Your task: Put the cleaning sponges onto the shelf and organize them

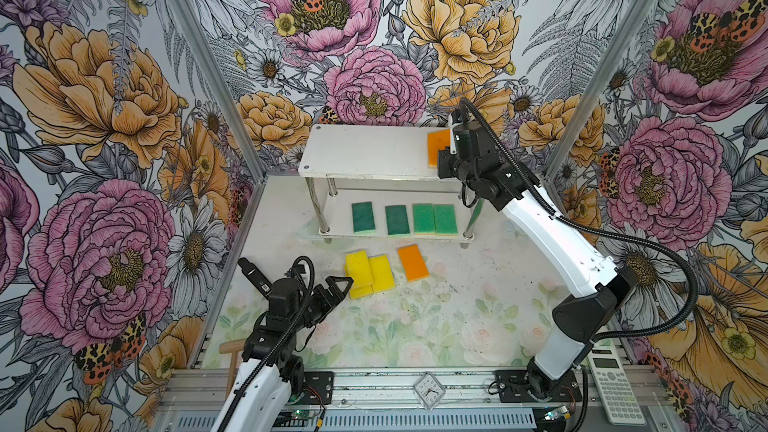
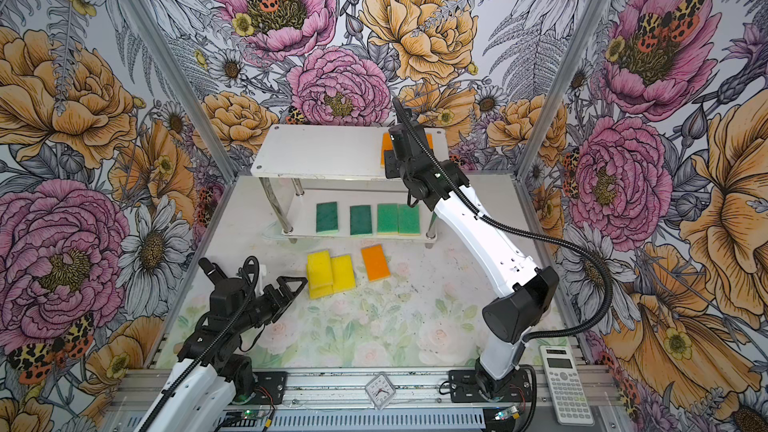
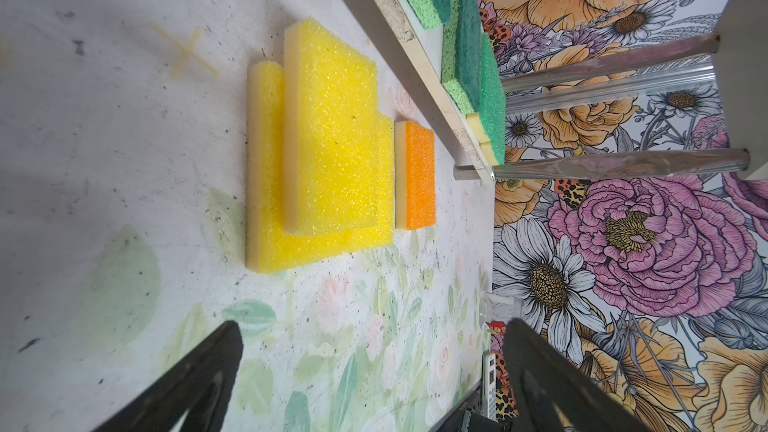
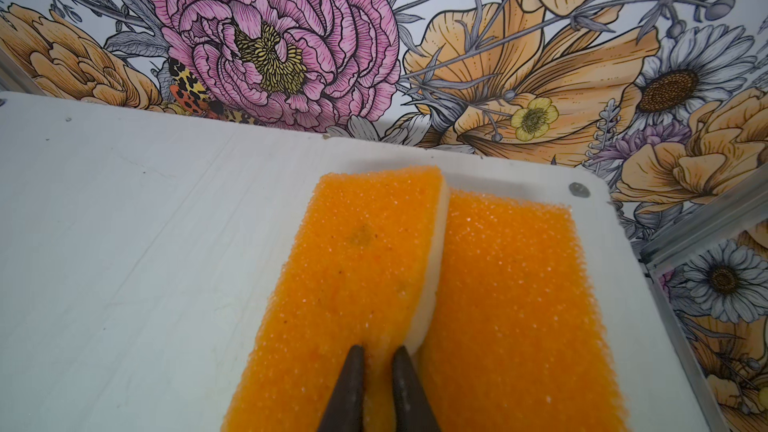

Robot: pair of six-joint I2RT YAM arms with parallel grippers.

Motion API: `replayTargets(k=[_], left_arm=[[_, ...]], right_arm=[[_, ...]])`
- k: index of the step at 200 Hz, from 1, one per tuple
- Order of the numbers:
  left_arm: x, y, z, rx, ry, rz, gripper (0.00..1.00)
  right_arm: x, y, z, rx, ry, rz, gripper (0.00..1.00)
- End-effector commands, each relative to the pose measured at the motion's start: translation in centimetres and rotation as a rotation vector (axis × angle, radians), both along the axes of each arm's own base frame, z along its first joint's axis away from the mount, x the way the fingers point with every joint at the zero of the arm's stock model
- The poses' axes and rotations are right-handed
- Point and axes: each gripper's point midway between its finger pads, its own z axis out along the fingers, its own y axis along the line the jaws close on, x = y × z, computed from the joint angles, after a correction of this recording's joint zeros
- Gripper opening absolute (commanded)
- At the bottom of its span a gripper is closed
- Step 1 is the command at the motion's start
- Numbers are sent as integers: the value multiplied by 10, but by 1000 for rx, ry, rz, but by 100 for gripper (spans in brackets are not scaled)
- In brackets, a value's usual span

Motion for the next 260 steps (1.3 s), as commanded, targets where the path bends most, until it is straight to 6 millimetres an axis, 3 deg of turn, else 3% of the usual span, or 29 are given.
replayTargets(k=[1, 115, 260], left_arm=[[1, 1, 0, -12, -1, 13, 99], [1, 3, -1, -6, -2, 18, 99], [1, 2, -1, -6, -2, 15, 99]], right_arm=[[-7, -9, 0, -22, 13, 1, 14], [-6, -3, 4, -3, 6, 30, 27], [-16, 0, 22, 48, -30, 65, 30]])
